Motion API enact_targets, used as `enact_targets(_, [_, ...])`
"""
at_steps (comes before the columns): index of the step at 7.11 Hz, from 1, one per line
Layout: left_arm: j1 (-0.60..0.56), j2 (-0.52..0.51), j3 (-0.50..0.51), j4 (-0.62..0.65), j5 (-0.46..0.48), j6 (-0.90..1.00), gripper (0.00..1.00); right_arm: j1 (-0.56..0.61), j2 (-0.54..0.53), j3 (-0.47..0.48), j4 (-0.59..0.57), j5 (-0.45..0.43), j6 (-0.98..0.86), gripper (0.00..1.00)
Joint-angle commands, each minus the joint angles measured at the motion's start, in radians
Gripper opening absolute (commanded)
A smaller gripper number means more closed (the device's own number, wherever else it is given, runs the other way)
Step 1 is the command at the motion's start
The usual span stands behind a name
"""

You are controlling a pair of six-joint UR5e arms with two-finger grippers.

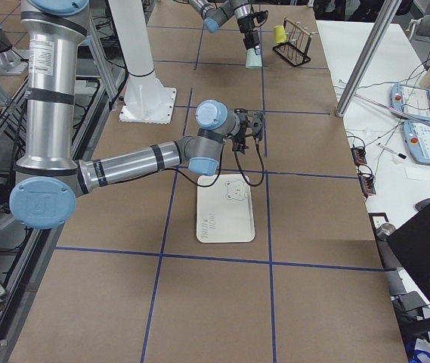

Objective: Left arm grabs green cup and hands to right arm on tray

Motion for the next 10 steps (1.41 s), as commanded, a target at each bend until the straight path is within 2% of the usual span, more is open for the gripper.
enact_targets(1, [0.073, 0.008, 0.009, -0.206, 0.000, -0.126, 0.21, -0.161, 0.044, -0.002, 0.266, -0.169, 0.266, 1.00])
enact_targets(2, [0.102, 0.008, 0.021, -0.318, 0.002, -0.182, 0.21, -0.214, 0.063, -0.005, 0.383, -0.209, 0.339, 1.00])
enact_targets(3, [0.133, 0.008, 0.027, -0.432, 0.002, -0.214, 0.21, -0.268, 0.113, -0.038, 0.452, -0.211, 0.342, 1.00])
enact_targets(4, [0.153, 0.008, 0.026, -0.478, 0.002, -0.218, 0.20, -0.319, 0.156, -0.058, 0.524, -0.220, 0.343, 1.00])
enact_targets(6, [0.177, -0.009, 0.026, -0.523, 0.006, -0.245, 0.19, -0.510, 0.227, -0.095, 0.652, -0.403, 0.336, 1.00])
enact_targets(8, [0.179, -0.026, 0.026, -0.554, 0.041, -0.336, 0.19, -0.610, 0.339, -0.134, 0.665, -0.493, 0.336, 1.00])
enact_targets(10, [0.179, -0.038, 0.026, -0.560, 0.045, -0.377, 0.19, -0.634, 0.366, -0.143, 0.654, -0.513, 0.336, 1.00])
